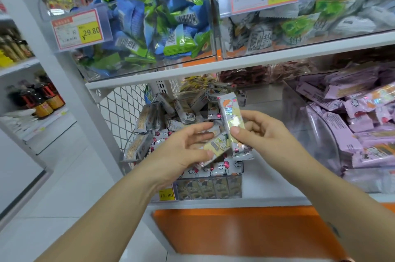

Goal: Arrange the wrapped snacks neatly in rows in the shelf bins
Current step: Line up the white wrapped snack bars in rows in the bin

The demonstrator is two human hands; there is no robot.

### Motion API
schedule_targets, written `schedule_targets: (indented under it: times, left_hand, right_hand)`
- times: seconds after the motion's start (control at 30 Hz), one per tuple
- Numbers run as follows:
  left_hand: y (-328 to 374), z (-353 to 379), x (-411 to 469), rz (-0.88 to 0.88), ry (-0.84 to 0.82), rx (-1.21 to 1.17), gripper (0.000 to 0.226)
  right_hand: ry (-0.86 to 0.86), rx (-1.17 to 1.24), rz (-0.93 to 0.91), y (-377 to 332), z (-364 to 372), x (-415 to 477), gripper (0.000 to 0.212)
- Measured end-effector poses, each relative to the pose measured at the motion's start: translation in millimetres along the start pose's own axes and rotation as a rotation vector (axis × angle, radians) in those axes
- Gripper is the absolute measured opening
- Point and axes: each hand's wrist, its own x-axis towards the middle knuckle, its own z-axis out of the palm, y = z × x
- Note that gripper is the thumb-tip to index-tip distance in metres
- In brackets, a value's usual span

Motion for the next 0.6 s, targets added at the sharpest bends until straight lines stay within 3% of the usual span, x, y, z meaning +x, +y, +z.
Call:
schedule_targets:
  times: [0.17,0.47,0.6]
  left_hand:
    - [-11.8,-4.7,-10.6,-0.047,-0.099,-0.134,0.056]
    - [-20.1,-22.0,-19.2,0.159,0.209,-0.367,0.057]
    - [-17.6,-29.9,-27.9,0.219,0.279,-0.416,0.041]
  right_hand:
    - [-0.048,0.049,-0.004,-0.6,12.4,-5.4,0.046]
    - [-0.044,0.123,0.084,-4.8,56.6,-2.7,0.028]
    - [-0.086,0.103,0.067,-10.6,84.5,5.5,0.027]
